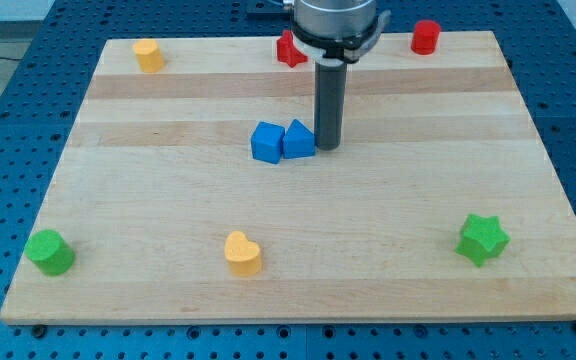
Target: Push the green circle into the green star
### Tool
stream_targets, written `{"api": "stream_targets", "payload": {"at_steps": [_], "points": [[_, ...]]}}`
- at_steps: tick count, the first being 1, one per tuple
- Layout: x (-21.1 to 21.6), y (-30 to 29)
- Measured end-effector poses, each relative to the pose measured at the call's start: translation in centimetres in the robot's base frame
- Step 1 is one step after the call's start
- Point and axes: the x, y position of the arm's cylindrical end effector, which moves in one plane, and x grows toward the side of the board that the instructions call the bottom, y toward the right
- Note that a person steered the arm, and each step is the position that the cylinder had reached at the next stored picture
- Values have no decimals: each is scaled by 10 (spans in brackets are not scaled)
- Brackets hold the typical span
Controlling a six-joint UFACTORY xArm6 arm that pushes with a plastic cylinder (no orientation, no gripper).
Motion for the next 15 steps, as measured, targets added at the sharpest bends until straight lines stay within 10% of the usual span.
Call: {"api": "stream_targets", "payload": {"at_steps": [1,3,5,8,11,12,14,15], "points": [[42,-6],[65,202],[82,185],[139,-124],[195,-299],[129,-326],[74,-180],[74,-278]]}}
